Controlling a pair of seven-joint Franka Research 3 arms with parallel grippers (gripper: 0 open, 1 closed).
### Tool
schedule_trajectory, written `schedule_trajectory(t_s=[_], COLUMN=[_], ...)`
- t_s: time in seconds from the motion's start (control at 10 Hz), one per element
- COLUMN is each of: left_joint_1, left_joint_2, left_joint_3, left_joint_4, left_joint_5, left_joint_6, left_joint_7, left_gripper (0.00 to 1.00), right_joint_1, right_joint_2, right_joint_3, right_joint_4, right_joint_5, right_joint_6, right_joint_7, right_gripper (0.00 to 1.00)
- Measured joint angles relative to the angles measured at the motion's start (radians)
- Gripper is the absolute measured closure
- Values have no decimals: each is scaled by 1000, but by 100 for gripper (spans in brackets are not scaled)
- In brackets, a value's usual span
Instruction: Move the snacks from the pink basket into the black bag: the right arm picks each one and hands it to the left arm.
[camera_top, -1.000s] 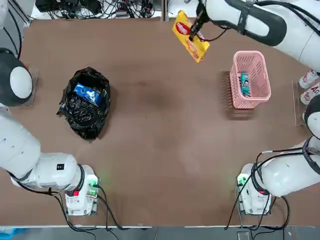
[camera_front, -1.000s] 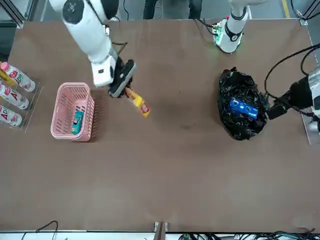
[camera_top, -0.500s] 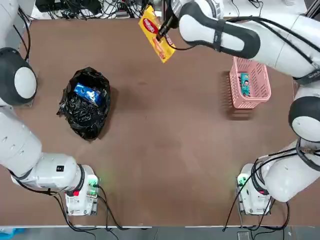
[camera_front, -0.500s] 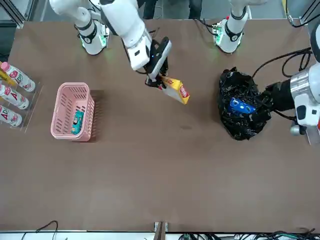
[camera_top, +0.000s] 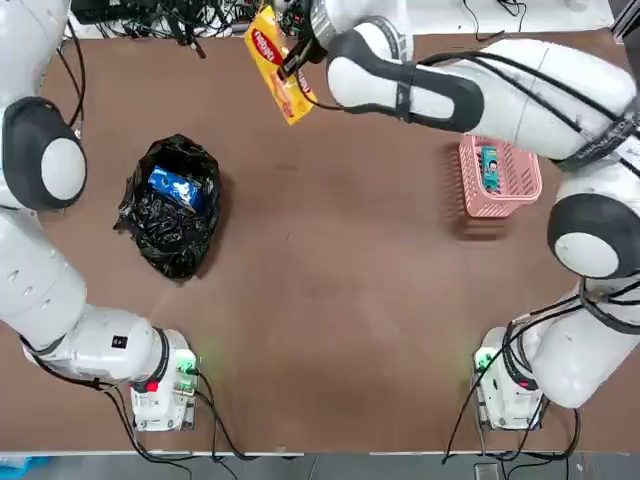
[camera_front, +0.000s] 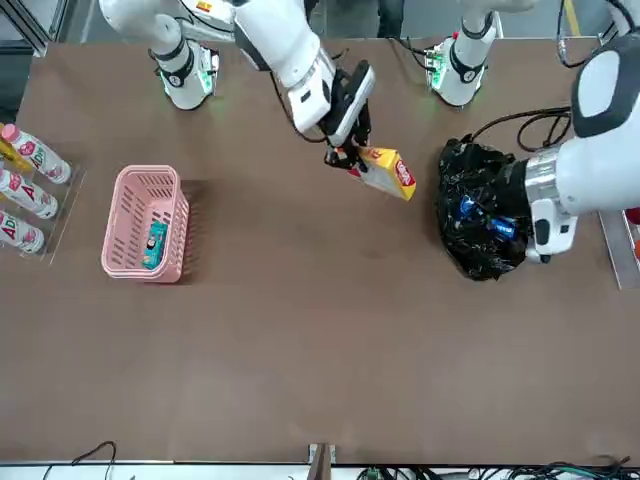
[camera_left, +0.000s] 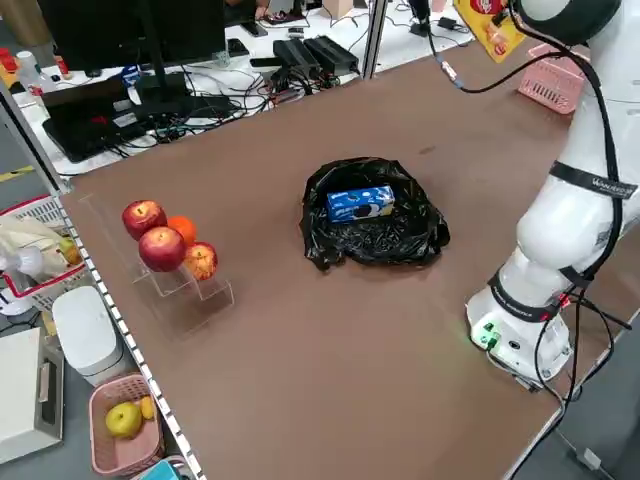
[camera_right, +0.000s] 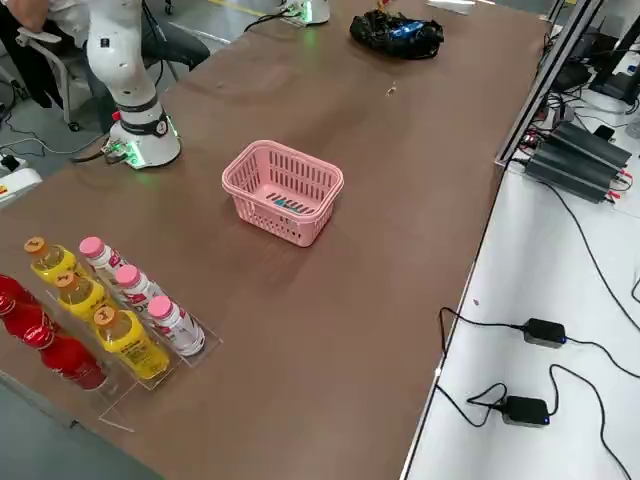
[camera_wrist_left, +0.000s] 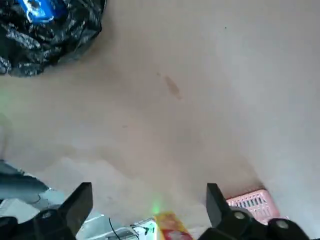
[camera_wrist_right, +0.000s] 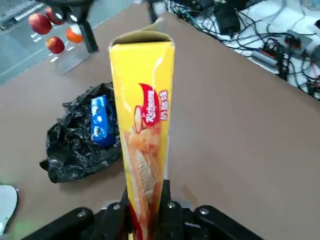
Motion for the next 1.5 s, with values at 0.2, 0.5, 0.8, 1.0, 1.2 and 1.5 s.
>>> schedule_trajectory(t_s=[0.2,0.5,0.8,1.0,1.2,1.5], left_joint_1=[-1,0,0,1,1,2], left_joint_2=[-1,-3,-10,-10,-11,-17], left_joint_3=[-6,-27,-66,-78,-106,-126], left_joint_4=[3,5,5,5,6,9], left_joint_5=[-24,-34,-34,-38,-42,-42], left_joint_6=[0,-24,-39,-39,-40,-48], left_joint_7=[-50,-112,-158,-176,-212,-224], left_gripper=[0,0,0,0,4,49], right_joint_1=[45,59,62,64,64,67], right_joint_2=[53,77,77,77,77,79], right_joint_3=[-1,-3,-4,-4,-4,-7], right_joint_4=[19,30,33,33,34,34], right_joint_5=[0,0,0,0,0,0], right_joint_6=[110,132,132,135,136,137], right_joint_7=[25,37,37,37,40,51], right_gripper=[78,78,78,78,78,78])
